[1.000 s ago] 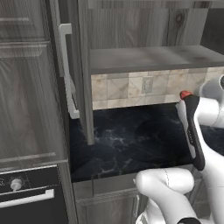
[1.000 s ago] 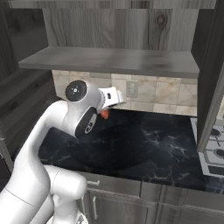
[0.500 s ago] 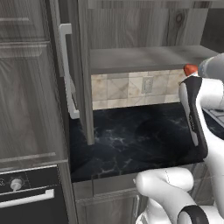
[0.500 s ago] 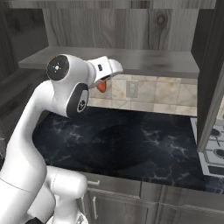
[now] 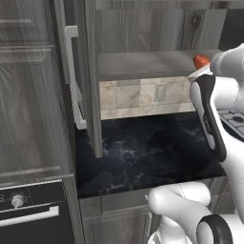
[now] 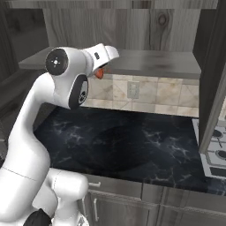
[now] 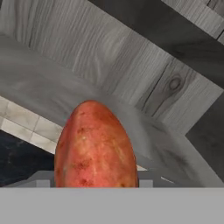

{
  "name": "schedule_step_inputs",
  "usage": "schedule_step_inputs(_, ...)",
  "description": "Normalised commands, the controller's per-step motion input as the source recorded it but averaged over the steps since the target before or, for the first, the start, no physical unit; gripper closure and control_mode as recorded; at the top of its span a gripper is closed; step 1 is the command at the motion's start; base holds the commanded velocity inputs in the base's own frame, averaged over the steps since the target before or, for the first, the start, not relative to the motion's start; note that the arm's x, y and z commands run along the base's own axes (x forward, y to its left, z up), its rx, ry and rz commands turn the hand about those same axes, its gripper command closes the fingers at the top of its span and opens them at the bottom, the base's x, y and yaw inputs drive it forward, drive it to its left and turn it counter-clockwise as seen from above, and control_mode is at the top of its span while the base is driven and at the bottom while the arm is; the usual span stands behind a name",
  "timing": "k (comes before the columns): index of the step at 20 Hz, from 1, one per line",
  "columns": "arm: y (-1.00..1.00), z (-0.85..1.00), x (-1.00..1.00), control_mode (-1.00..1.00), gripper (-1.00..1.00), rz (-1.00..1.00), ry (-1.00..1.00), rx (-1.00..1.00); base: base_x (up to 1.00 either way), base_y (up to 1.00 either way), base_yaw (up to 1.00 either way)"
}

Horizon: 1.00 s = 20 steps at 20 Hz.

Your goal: Pick the sweet potato from the counter and place it in the cabinet. Then close the cabinet.

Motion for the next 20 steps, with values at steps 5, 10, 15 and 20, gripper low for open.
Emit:
schedule_step_inputs(5,0.06,0.07,0.58,-1.0,1.0,0.12,-0.12,0.0,0.0,0.0,0.0)
schedule_step_inputs(10,0.01,0.11,0.55,-1.0,1.0,0.1,-0.03,0.0,0.0,0.0,0.0)
schedule_step_inputs(15,0.0,0.16,0.4,-1.0,1.0,0.01,0.14,0.0,0.0,0.0,0.0)
schedule_step_inputs(20,0.01,0.01,0.52,-1.0,1.0,0.0,0.16,0.0,0.0,0.0,0.0)
